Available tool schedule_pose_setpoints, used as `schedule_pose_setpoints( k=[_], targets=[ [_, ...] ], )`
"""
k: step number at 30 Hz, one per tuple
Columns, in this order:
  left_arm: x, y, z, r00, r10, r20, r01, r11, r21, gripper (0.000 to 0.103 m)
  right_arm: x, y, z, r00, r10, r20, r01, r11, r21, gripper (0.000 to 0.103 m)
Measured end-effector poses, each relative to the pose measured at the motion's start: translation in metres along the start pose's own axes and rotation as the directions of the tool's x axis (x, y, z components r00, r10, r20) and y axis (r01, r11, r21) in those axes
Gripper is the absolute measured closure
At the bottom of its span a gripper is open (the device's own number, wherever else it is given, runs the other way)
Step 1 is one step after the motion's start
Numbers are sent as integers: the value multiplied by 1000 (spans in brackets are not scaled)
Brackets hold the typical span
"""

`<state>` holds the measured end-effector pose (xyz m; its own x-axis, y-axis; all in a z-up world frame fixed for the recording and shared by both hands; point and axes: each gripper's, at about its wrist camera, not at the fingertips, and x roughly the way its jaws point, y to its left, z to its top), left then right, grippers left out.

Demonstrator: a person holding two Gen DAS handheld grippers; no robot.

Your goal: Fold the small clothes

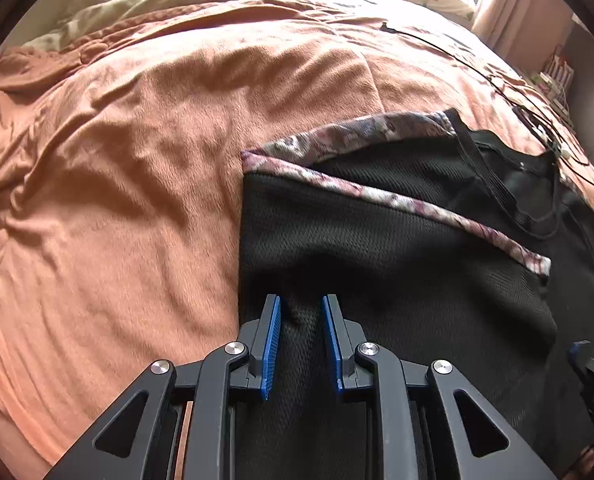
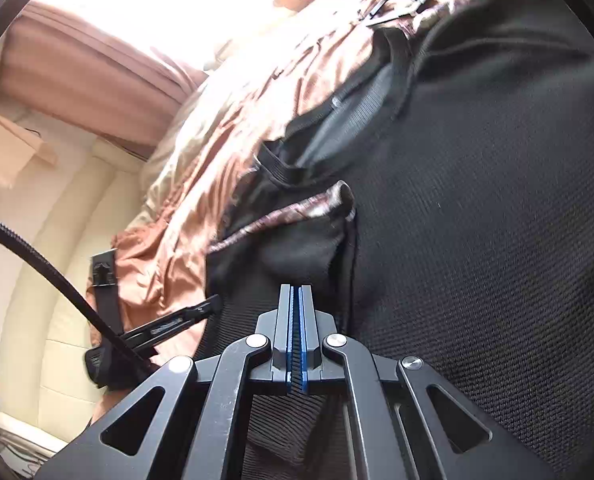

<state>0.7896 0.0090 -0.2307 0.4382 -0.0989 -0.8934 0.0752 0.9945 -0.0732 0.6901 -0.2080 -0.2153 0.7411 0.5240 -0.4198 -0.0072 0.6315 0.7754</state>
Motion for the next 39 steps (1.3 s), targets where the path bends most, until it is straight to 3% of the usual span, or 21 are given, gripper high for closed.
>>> schedule_pose_setpoints(
  k=[3,5,11,13,15,25,29,35,37,39],
  targets=[
    [1,8,5,999,36,12,-36,999,-22,80,6,10,-4,997,68,-32,-69,997,-21,103],
    [-3,17,3,999,27,17,-27,998,-51,80,16,17,-9,995,66,-70,-69,996,-52,103],
    [-19,36,-12,999,-8,32,10,998,-64,80,45,5,-19,976,-115,-183,111,993,-31,103],
    [-24,41,-17,1000,-1,16,2,998,-63,80,43,2,-17,977,-94,-192,97,995,10,103],
    [-33,44,-23,1000,-8,13,8,998,-69,80,34,11,-15,976,-121,-180,120,993,-17,103],
    [-121,25,-64,995,-71,64,79,989,-124,76,-58,50,-18,985,-141,-96,125,979,-159,103],
    [-155,2,-82,992,-71,103,83,989,-121,54,-115,55,-22,977,-205,-62,185,953,-241,103],
    [-210,-44,-108,988,-62,143,67,997,-36,53,-188,75,-32,951,-309,-12,288,900,-328,103],
    [-229,-57,-115,984,-73,160,80,996,-38,48,-205,87,-34,945,-326,2,308,891,-333,103],
    [-249,-69,-123,980,-83,180,92,995,-45,29,-230,94,-37,939,-343,18,329,881,-340,103]
  ],
)
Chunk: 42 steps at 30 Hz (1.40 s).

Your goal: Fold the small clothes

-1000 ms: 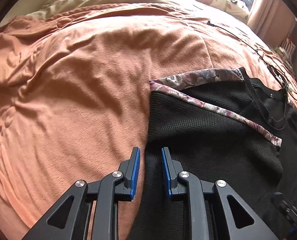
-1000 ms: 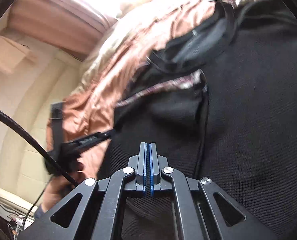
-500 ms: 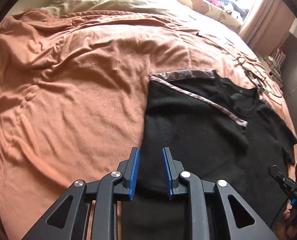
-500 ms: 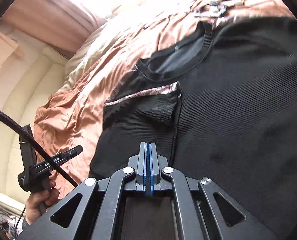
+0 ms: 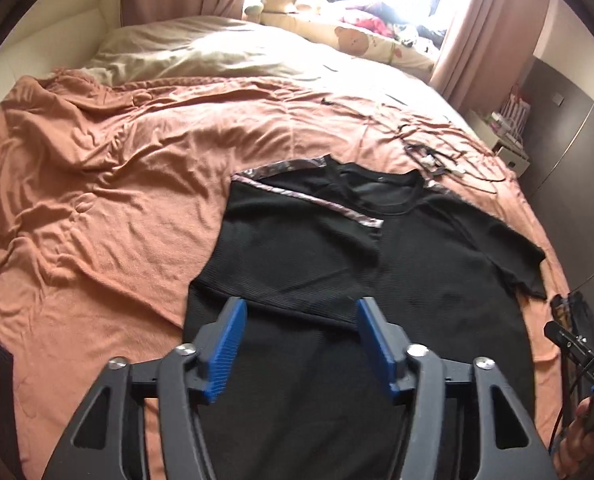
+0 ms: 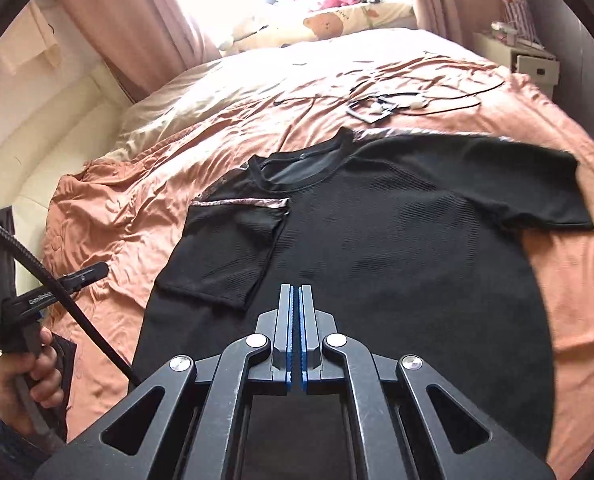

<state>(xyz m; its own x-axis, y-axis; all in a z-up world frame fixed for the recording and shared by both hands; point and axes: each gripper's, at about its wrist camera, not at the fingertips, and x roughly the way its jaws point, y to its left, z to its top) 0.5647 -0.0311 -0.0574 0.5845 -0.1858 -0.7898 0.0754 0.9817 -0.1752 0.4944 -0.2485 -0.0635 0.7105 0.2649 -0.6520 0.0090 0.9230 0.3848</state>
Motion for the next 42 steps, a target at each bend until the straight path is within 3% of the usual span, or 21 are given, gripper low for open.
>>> schedule_pose_setpoints(
  k=[2,3,4,5,6,14,21,34,38,42],
  targets=[
    [-19,-15,-4,1000,1,26,-2,1000,9,12,-20,2,-2,1000,-10,2,10,1000,-2,102],
    [-30,-23,-7,999,4,44,-4,1000,17,2,-35,1,-5,1000,-21,12,21,1000,-4,97],
    [-41,-31,-10,998,6,63,-8,1000,25,0,-50,0,-7,999,-34,25,34,999,-7,64],
    [-49,-37,-13,997,9,77,-11,999,30,0,-67,1,-11,998,-52,47,52,999,-11,14],
    [-58,-44,-16,997,6,82,-9,999,33,0,-80,0,-13,996,-57,67,58,998,-13,0],
    [-116,-99,-52,993,-64,100,59,997,59,0,-189,-12,-50,982,-120,147,123,992,-9,0],
    [-151,-159,-77,985,-91,145,64,982,180,0,-255,-47,-76,967,-125,221,126,992,12,0],
    [-143,-262,-65,978,-166,129,128,957,258,0,-297,-141,-82,959,-48,281,35,998,52,0],
    [-127,-286,-57,967,-210,147,161,943,291,0,-279,-160,-70,962,-124,242,113,992,57,0],
    [-89,-306,-52,964,-245,100,203,926,318,0,-263,-168,-58,942,-167,293,155,986,62,0]
  ],
)
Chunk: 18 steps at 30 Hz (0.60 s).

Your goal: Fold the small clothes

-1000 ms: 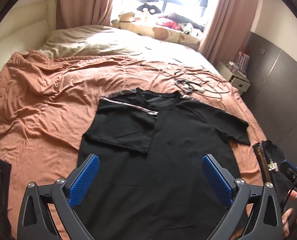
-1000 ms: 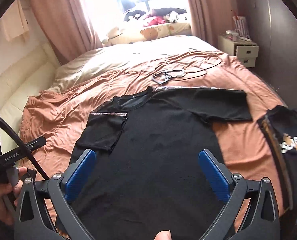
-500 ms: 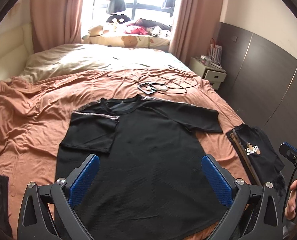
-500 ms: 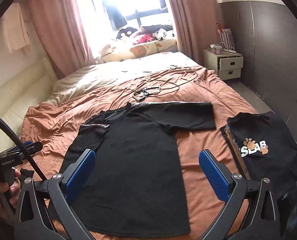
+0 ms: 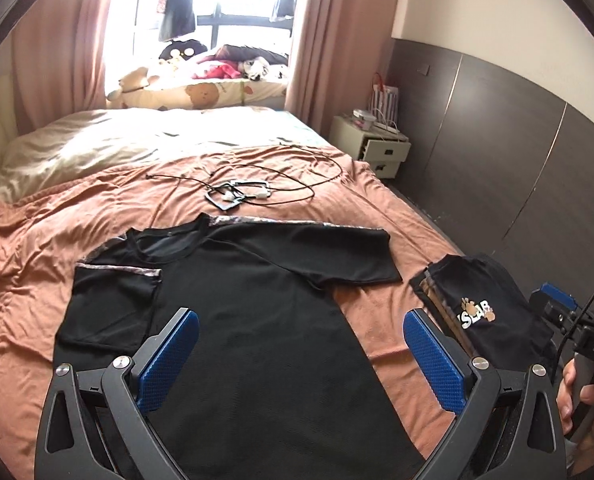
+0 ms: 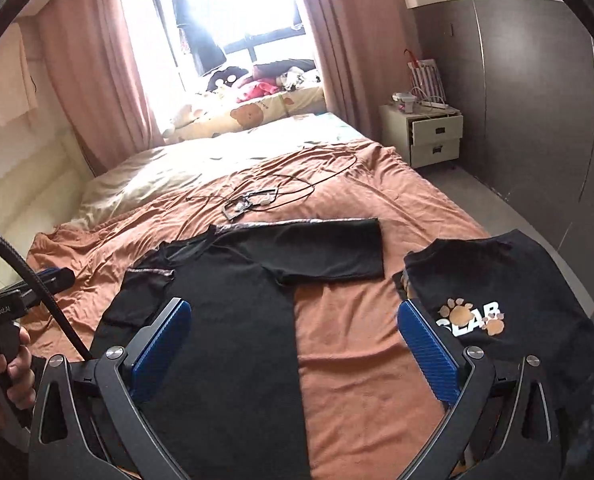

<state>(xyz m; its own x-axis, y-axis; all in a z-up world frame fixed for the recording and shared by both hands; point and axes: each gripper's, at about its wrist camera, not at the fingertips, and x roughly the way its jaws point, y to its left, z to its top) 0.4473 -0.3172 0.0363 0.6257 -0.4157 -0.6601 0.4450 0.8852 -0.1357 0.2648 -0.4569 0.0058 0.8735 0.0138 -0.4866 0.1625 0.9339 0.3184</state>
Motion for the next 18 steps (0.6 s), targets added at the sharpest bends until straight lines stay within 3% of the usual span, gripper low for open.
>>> schedule_pose_setpoints(
  k=[7,12,16,18],
  targets=[
    [71,-1,2,997,-65,-51,65,998,-14,3,69,-7,4,999,-1,-35,2,999,32,0],
    [118,12,6,993,-87,-79,82,995,-64,15,122,-16,17,997,-30,-74,32,999,27,0],
    [153,22,8,990,-85,-111,74,993,-95,26,161,-27,28,995,1,-95,5,998,65,1],
    [168,28,9,989,-88,-119,75,992,-105,32,184,-33,33,993,3,-121,5,997,71,10]
  ],
)
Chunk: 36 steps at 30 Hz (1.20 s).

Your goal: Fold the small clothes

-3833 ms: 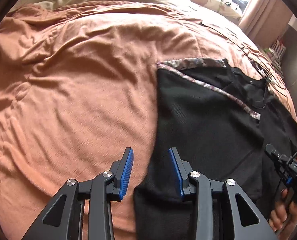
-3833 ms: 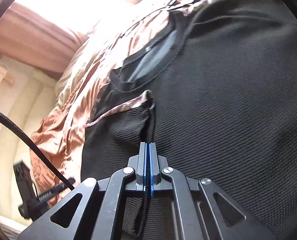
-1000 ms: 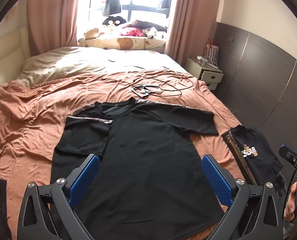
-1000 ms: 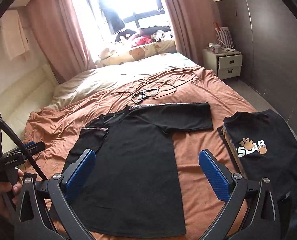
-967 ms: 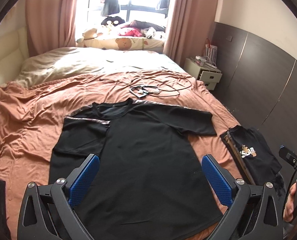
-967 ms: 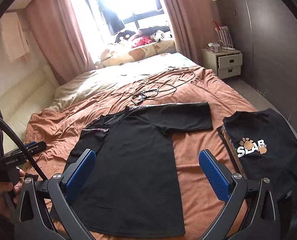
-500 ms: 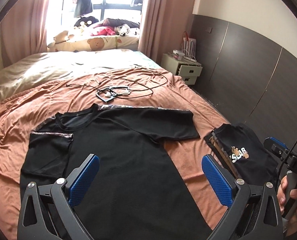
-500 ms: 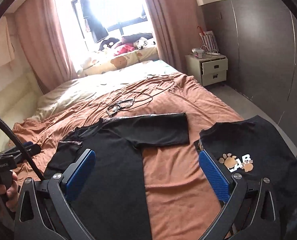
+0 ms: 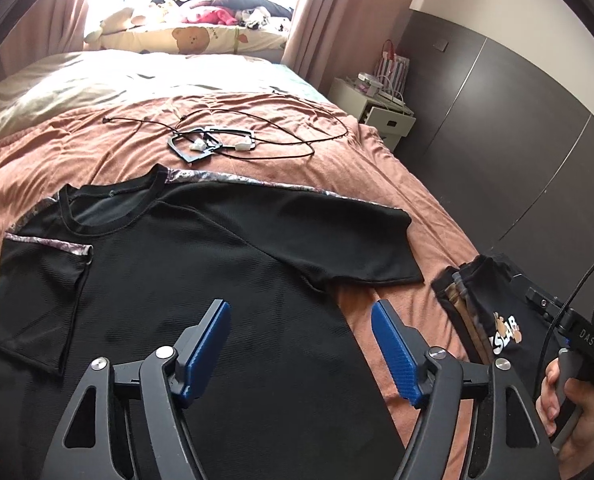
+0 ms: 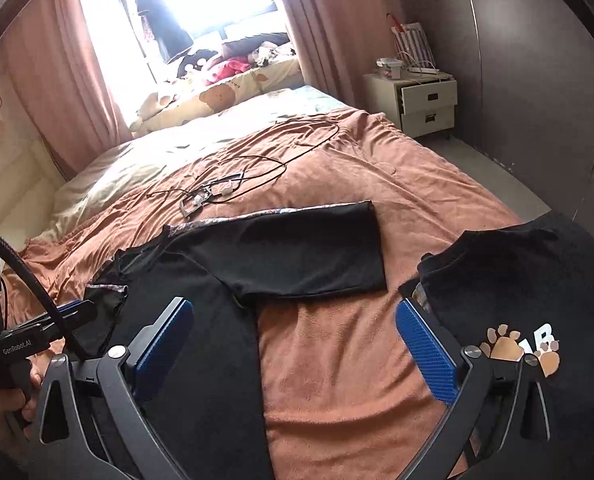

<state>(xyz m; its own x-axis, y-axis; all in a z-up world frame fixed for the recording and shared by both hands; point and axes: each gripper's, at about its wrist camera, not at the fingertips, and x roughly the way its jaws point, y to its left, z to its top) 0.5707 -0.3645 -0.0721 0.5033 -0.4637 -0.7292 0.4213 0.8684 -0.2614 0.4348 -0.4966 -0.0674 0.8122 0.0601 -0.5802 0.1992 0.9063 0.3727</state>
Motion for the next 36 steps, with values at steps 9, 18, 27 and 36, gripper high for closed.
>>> schedule_pose_setpoints(
  k=[9,18,27,36],
  targets=[
    [81,21,4,997,12,-77,-13,1000,-3,54,94,-29,39,990,-13,-140,14,1000,1,44],
    [143,27,6,993,37,-110,-31,998,56,60,171,-42,68,961,-114,-251,100,993,-67,57],
    [177,41,12,990,53,-127,-46,997,56,80,238,-46,68,928,-198,-316,165,978,-129,64],
    [198,50,11,988,45,-151,-41,999,33,81,278,-60,62,902,-265,-340,224,962,-156,64]
  ],
)
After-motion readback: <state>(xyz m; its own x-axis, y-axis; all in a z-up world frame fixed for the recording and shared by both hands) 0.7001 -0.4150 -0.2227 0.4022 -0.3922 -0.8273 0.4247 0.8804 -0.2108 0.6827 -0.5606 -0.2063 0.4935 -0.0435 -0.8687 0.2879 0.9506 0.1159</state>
